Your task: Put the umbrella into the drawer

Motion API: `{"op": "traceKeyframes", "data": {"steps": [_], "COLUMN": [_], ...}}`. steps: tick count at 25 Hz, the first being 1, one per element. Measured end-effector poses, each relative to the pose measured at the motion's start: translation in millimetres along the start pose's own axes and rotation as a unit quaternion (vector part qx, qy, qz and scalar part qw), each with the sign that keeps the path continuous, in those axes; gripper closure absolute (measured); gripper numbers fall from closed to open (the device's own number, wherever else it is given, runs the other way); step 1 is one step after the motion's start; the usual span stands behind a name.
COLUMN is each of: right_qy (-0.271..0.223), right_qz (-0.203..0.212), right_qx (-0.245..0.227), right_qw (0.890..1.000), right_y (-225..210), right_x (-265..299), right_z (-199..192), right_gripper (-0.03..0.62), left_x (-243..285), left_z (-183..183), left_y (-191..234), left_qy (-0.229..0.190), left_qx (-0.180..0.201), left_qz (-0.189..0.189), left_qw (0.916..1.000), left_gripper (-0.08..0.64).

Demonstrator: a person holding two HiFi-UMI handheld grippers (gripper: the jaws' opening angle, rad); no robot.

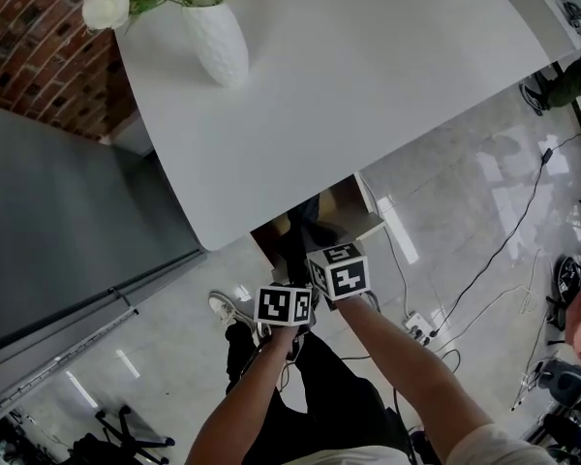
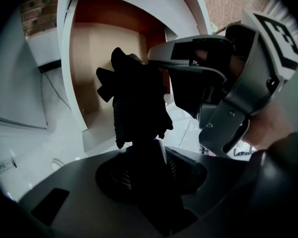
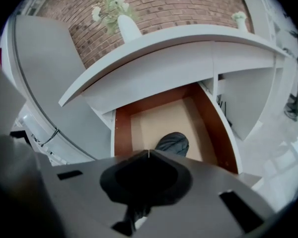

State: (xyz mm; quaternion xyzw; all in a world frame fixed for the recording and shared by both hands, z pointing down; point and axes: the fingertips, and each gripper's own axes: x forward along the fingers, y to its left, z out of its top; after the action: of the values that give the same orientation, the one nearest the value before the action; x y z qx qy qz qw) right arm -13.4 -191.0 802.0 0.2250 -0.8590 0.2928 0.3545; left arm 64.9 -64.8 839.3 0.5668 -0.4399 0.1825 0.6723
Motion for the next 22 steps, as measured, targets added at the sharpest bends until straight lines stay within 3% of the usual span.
{"op": "traceKeyframes", "data": {"steps": [9, 14, 22], "right_qy": [0.023, 0.028, 0.024], "right_qz": [0.001, 0.000, -0.005], "right_qx": [0.000, 0.003, -0.003], "right_qw": [1.000, 1.000, 1.000], "right_y": [1.3, 4.6, 8.9], "right_x": [-6.8, -3.2, -1.8], "right_z": [-13.9, -22.8, -21.7], "right_gripper": [0.574, 0.574, 0.574], "left_x": [2.4, 0.1, -12.9], "left_z": [-1.2, -6.3, -14.6], "left_y": [0.3, 4.9, 2.8], "left_qy": [0.010, 0.018, 0.012], "left_qx": [-0.002, 0.007, 0.019], "left_qz": [0.006, 0.023, 0.032], "left_qw": [0.9999, 0.9996, 0.9992], "left_gripper": [0.420, 0.331, 0.322]}}
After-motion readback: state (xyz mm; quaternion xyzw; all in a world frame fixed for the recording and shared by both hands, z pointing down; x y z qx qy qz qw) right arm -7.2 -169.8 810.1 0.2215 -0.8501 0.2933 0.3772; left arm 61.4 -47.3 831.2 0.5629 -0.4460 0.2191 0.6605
